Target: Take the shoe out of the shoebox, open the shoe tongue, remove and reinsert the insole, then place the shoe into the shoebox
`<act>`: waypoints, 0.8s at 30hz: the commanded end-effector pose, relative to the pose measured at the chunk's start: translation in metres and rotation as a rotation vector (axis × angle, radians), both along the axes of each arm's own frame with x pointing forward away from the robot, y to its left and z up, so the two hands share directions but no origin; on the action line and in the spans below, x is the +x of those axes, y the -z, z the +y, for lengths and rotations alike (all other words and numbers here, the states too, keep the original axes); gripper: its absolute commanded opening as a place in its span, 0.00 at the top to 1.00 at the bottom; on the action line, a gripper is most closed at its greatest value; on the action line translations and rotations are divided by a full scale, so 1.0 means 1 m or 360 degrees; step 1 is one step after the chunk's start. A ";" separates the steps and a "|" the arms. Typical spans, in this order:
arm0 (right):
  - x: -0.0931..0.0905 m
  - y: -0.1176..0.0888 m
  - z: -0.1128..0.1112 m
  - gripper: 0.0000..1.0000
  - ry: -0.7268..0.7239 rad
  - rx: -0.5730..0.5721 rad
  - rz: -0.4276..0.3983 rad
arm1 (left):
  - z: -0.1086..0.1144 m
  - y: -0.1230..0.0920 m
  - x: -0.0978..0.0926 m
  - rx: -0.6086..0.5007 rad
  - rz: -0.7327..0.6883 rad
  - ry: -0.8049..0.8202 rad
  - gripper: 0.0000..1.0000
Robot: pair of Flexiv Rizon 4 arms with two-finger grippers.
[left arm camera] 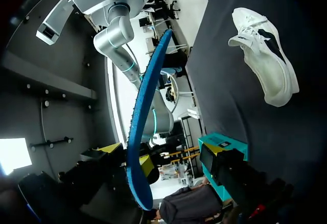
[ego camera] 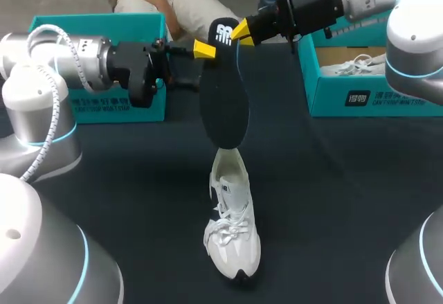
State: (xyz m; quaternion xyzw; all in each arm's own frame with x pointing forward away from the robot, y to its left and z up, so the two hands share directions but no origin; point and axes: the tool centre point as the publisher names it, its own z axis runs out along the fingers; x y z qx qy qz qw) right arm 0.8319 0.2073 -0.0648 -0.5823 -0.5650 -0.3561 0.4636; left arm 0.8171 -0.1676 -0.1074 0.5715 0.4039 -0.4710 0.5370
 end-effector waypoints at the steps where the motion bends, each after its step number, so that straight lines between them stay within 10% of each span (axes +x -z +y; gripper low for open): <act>1: 0.002 0.000 0.016 1.00 -0.0005 0.0007 0.0018 | -0.007 0.002 0.003 -0.0008 -0.0006 -0.0002 0.00; 6: 0.002 -0.002 0.021 1.00 -0.0013 0.0016 0.0024 | -0.009 0.005 0.005 -0.0014 -0.0001 0.0001 0.00; 7: 0.002 -0.002 0.021 1.00 -0.0012 0.0018 0.0024 | -0.009 0.005 0.006 -0.0017 -0.0004 0.0001 0.12; 8: 0.002 -0.002 0.021 1.00 -0.0011 0.0020 0.0024 | -0.009 0.005 0.006 -0.0020 -0.0005 0.0001 0.51; 10: 0.002 -0.001 0.020 1.00 -0.0008 0.0022 0.0027 | -0.009 0.005 0.006 -0.0029 0.0000 0.0004 0.98; 24: 0.002 0.010 0.015 1.00 0.0030 0.0052 0.0061 | -0.006 0.004 0.007 -0.0055 0.0002 0.0006 1.00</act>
